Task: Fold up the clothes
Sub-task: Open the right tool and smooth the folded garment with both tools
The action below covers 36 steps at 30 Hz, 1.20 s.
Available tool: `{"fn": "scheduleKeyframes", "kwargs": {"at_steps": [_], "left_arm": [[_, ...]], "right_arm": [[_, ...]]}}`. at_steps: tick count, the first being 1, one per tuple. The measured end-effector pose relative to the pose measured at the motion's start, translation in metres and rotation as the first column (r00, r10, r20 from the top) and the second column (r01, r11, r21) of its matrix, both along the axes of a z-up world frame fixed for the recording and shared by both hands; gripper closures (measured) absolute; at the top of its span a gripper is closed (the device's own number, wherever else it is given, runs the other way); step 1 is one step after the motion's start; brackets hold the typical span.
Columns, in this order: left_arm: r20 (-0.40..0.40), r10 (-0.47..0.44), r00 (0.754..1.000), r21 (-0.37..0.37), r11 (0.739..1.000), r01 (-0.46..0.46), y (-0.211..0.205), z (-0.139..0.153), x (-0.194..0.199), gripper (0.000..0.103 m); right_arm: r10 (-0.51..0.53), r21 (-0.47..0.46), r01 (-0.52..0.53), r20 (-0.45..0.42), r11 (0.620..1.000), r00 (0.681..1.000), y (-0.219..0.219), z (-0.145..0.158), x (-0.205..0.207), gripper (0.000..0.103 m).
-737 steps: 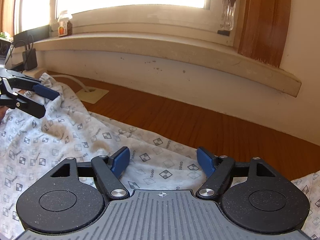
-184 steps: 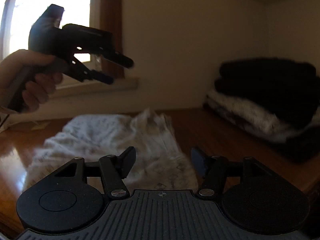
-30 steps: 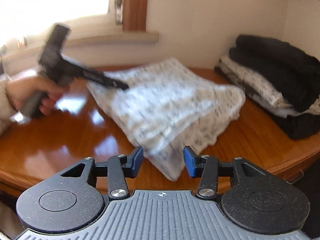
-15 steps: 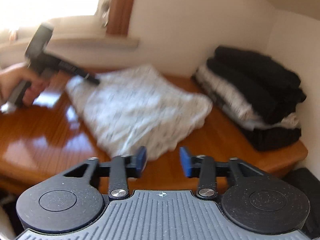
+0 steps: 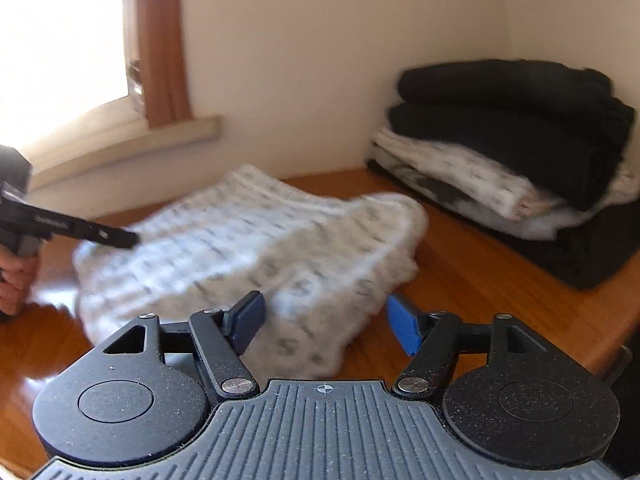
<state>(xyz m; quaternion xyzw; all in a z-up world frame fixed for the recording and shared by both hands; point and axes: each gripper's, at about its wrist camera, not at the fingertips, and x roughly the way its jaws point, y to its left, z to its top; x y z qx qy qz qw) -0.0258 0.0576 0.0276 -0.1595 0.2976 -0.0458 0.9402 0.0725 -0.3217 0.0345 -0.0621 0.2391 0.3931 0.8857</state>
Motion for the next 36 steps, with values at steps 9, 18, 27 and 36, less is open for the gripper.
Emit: {"fn": "scheduleKeyframes", "kwargs": {"at_steps": [9, 18, 27, 36], "left_arm": [[-0.003, 0.01, 1.0, 0.014, 1.0, -0.01, -0.002, 0.001, -0.001, 0.062], [-0.003, 0.011, 1.0, 0.028, 1.0, -0.011, -0.004, 0.001, -0.002, 0.06], [-0.003, 0.013, 1.0, 0.035, 0.999, -0.013, -0.003, 0.001, -0.002, 0.057], [-0.001, 0.001, 1.0, 0.051, 0.999, -0.001, -0.003, 0.0, -0.002, 0.046]], "right_arm": [[-0.063, -0.021, 0.064, 0.037, 0.998, 0.997, -0.012, 0.008, 0.005, 0.054], [0.085, 0.008, -0.085, 0.025, 0.996, 0.996, 0.033, 0.012, 0.007, 0.04], [0.073, -0.066, -0.069, 0.057, 0.995, 0.996, 0.039, -0.001, 0.0, 0.037], [0.094, -0.115, -0.094, -0.01, 0.989, 0.996, 0.029, 0.007, -0.015, 0.037]]}}
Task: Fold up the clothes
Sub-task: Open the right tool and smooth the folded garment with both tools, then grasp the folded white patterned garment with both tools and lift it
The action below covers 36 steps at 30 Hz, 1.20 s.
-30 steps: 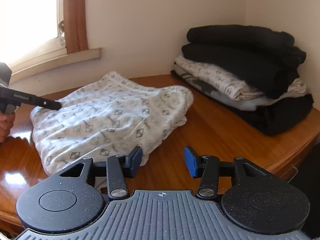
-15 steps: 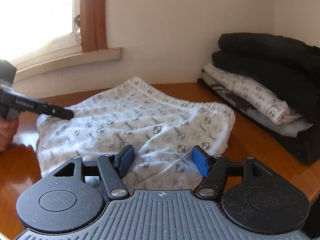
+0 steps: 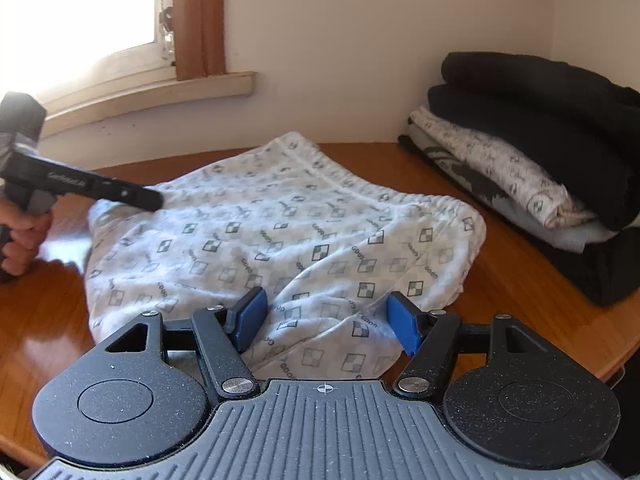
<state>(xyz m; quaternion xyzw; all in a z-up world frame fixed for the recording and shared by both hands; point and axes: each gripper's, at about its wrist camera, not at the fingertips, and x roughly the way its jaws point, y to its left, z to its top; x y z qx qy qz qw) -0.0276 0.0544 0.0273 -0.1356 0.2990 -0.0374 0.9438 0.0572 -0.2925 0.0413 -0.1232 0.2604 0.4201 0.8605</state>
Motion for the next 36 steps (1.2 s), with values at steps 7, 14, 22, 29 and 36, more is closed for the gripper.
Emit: {"fn": "scheduleKeyframes", "kwargs": {"at_steps": [7, 14, 22, 29, 36], "left_arm": [[0.001, 0.006, 1.0, 0.005, 1.0, -0.006, 0.0, -0.001, 0.001, 0.043], [0.001, 0.01, 1.0, 0.014, 1.0, -0.01, 0.0, -0.002, -0.001, 0.042], [0.001, 0.01, 1.0, 0.016, 1.0, -0.01, 0.0, -0.002, -0.001, 0.041], [0.001, 0.015, 1.0, 0.018, 1.0, -0.015, 0.0, -0.002, -0.002, 0.04], [0.011, 0.109, 0.994, -0.044, 0.993, -0.109, 0.004, 0.007, -0.018, 0.034]], "right_arm": [[-0.044, 0.059, 0.039, 0.088, 0.997, 0.995, -0.014, 0.012, -0.032, 0.036], [0.141, 0.007, -0.143, 0.141, 0.99, 0.98, 0.0, 0.023, -0.085, 0.036], [0.23, -0.133, -0.213, 0.132, 0.968, 0.964, -0.002, 0.004, -0.101, 0.036], [0.254, -0.2, -0.211, 0.225, 0.957, 0.941, 0.0, 0.0, -0.106, 0.033], [0.301, -0.229, -0.251, 0.22, 0.941, 0.928, 0.023, 0.003, -0.092, 0.054]]}}
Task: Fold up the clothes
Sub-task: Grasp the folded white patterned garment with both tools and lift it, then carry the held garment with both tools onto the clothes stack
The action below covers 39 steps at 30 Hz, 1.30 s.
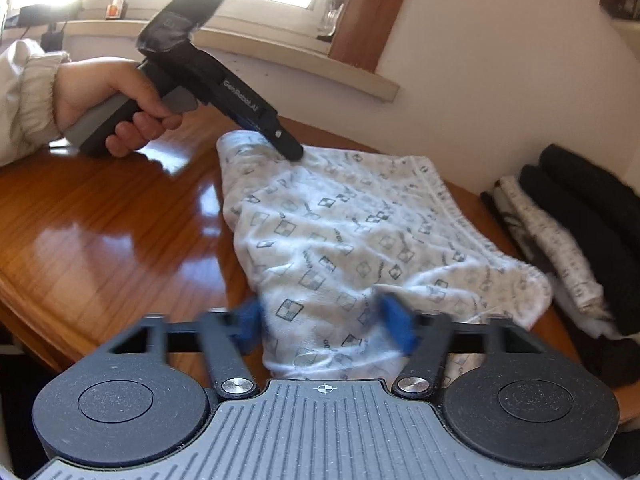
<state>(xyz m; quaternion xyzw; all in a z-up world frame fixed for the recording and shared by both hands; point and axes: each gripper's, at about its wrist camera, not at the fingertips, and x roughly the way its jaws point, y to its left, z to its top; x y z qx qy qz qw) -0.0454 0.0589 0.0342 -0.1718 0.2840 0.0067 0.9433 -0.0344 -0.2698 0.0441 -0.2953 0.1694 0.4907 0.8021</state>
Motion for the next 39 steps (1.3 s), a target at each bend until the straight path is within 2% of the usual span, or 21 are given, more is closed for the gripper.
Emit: {"fn": "scheduleKeyframes", "kwargs": {"at_steps": [2, 4, 6, 7, 8, 10, 11, 13, 16, 18, 19, 23, 24, 25, 26, 27, 28, 29, 31, 34, 39], "left_arm": [[0.006, 0.046, 0.999, -0.065, 0.997, -0.046, 0.004, 0.006, -0.011, 0.03], [0.015, 0.086, 0.996, -0.155, 0.984, -0.083, 0.005, 0.011, -0.026, 0.026], [0.016, 0.098, 0.995, -0.286, 0.954, -0.089, 0.0, 0.011, -0.043, 0.024], [0.014, 0.104, 0.994, -0.354, 0.931, -0.093, -0.003, 0.01, -0.051, 0.024], [0.006, 0.11, 0.994, -0.436, 0.895, -0.096, -0.007, 0.005, -0.058, 0.024], [-0.013, 0.124, 0.992, -0.584, 0.805, -0.108, -0.018, -0.006, -0.067, 0.024], [-0.024, 0.139, 0.99, -0.643, 0.756, -0.122, -0.024, -0.01, -0.07, 0.023], [-0.034, 0.174, 0.984, -0.712, 0.687, -0.146, -0.037, -0.016, -0.072, 0.022], [-0.033, 0.216, 0.976, -0.728, 0.664, -0.171, -0.052, -0.018, -0.064, 0.021], [-0.032, 0.232, 0.972, -0.762, 0.624, -0.174, -0.053, -0.021, -0.056, 0.019], [-0.026, 0.244, 0.969, -0.767, 0.617, -0.176, -0.053, -0.022, -0.051, 0.018], [-0.065, 0.264, 0.962, -0.768, 0.603, -0.217, -0.048, -0.026, -0.032, 0.018], [-0.06, 0.263, 0.963, -0.765, 0.608, -0.214, -0.047, -0.026, -0.028, 0.022], [-0.065, 0.265, 0.962, -0.747, 0.627, -0.222, -0.048, -0.025, -0.024, 0.029], [-0.065, 0.265, 0.962, -0.731, 0.643, -0.227, -0.048, -0.023, -0.019, 0.052], [-0.051, 0.259, 0.965, -0.727, 0.652, -0.213, -0.047, -0.02, -0.013, 0.068], [-0.034, 0.252, 0.967, -0.721, 0.664, -0.199, -0.047, -0.016, -0.006, 0.072], [-0.013, 0.243, 0.97, -0.703, 0.687, -0.181, -0.048, -0.007, 0.001, 0.078], [0.027, 0.223, 0.975, -0.67, 0.728, -0.148, -0.051, 0.012, 0.016, 0.078], [0.063, 0.198, 0.978, -0.656, 0.747, -0.109, -0.058, 0.046, 0.043, 0.079], [0.136, 0.12, 0.983, -0.624, 0.781, -0.009, -0.083, 0.114, 0.103, 0.08]], "right_arm": [[-0.02, 0.0, 0.02, 0.014, 1.0, 1.0, 0.006, 0.004, 0.002, 0.07], [-0.045, 0.03, 0.045, -0.012, 0.999, 0.999, 0.011, 0.012, 0.009, 0.073], [-0.059, 0.09, 0.063, -0.038, 0.994, 0.998, 0.01, 0.025, 0.017, 0.075], [-0.066, 0.119, 0.072, -0.051, 0.99, 0.997, 0.009, 0.031, 0.022, 0.076], [-0.075, 0.149, 0.085, -0.068, 0.985, 0.995, 0.007, 0.038, 0.026, 0.077], [-0.084, 0.191, 0.098, -0.078, 0.977, 0.993, 0.005, 0.049, 0.031, 0.077], [-0.086, 0.203, 0.099, -0.073, 0.974, 0.994, 0.005, 0.053, 0.032, 0.077], [-0.085, 0.206, 0.097, -0.07, 0.974, 0.994, 0.005, 0.057, 0.033, 0.077], [-0.089, 0.215, 0.101, -0.063, 0.971, 0.994, 0.001, 0.061, 0.032, 0.077], [-0.082, 0.214, 0.095, -0.066, 0.972, 0.994, -0.003, 0.061, 0.032, 0.077], [-0.081, 0.216, 0.093, -0.064, 0.972, 0.995, -0.004, 0.062, 0.032, 0.077], [-0.048, 0.211, 0.063, -0.076, 0.976, 0.996, -0.014, 0.061, 0.03, 0.078], [-0.039, 0.212, 0.054, -0.074, 0.976, 0.996, -0.016, 0.061, 0.03, 0.078], [-0.03, 0.218, 0.045, -0.074, 0.975, 0.997, -0.017, 0.062, 0.029, 0.078], [-0.022, 0.224, 0.037, -0.073, 0.974, 0.997, -0.018, 0.063, 0.029, 0.079], [-0.016, 0.234, 0.032, -0.07, 0.972, 0.997, -0.02, 0.064, 0.029, 0.079], [-0.015, 0.24, 0.03, -0.063, 0.97, 0.998, -0.021, 0.066, 0.029, 0.079], [-0.012, 0.252, 0.026, -0.057, 0.967, 0.998, -0.023, 0.07, 0.032, 0.08], [-0.008, 0.277, 0.02, -0.045, 0.961, 0.999, -0.026, 0.077, 0.038, 0.08], [-0.007, 0.326, 0.025, -0.056, 0.945, 0.998, -0.035, 0.096, 0.06, 0.082], [-0.016, 0.404, 0.03, -0.037, 0.914, 0.999, -0.06, 0.151, 0.103, 0.083]]}}
